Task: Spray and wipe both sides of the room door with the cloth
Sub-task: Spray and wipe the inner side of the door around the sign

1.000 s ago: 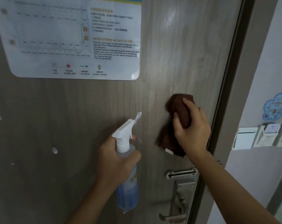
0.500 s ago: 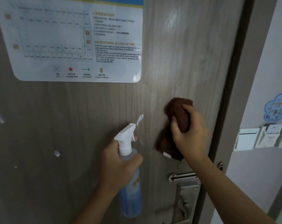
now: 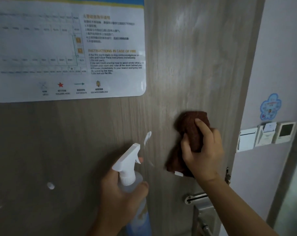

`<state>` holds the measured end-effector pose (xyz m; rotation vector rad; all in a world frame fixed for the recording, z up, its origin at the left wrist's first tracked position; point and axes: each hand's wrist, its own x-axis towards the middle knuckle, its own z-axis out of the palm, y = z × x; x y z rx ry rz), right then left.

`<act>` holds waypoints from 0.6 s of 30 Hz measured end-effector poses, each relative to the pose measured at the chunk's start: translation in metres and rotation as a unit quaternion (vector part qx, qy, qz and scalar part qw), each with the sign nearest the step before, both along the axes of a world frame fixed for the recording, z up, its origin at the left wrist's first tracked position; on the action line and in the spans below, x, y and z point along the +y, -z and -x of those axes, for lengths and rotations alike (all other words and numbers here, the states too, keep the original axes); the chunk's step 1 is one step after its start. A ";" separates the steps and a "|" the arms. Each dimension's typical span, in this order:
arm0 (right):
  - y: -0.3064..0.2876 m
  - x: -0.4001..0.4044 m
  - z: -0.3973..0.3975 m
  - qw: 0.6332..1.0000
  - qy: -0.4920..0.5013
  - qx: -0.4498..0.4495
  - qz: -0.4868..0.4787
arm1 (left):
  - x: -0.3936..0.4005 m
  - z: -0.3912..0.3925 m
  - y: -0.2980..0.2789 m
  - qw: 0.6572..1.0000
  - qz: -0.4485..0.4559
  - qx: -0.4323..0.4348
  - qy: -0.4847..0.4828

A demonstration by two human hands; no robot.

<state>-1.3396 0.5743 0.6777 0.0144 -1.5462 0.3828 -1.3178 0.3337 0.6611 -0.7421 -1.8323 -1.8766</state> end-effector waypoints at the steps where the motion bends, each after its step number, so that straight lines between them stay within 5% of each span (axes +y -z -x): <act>1: 0.001 -0.003 -0.007 1.000 0.009 0.001 0.000 | -0.003 -0.002 0.001 1.000 0.006 -0.005 0.011; 11: -0.004 -0.031 -0.039 0.998 0.036 -0.012 0.059 | -0.025 -0.037 0.002 0.998 0.032 0.026 0.054; 18: -0.007 -0.046 -0.031 0.999 -0.002 -0.038 -0.009 | -0.036 -0.060 -0.010 0.999 -0.016 -0.008 0.039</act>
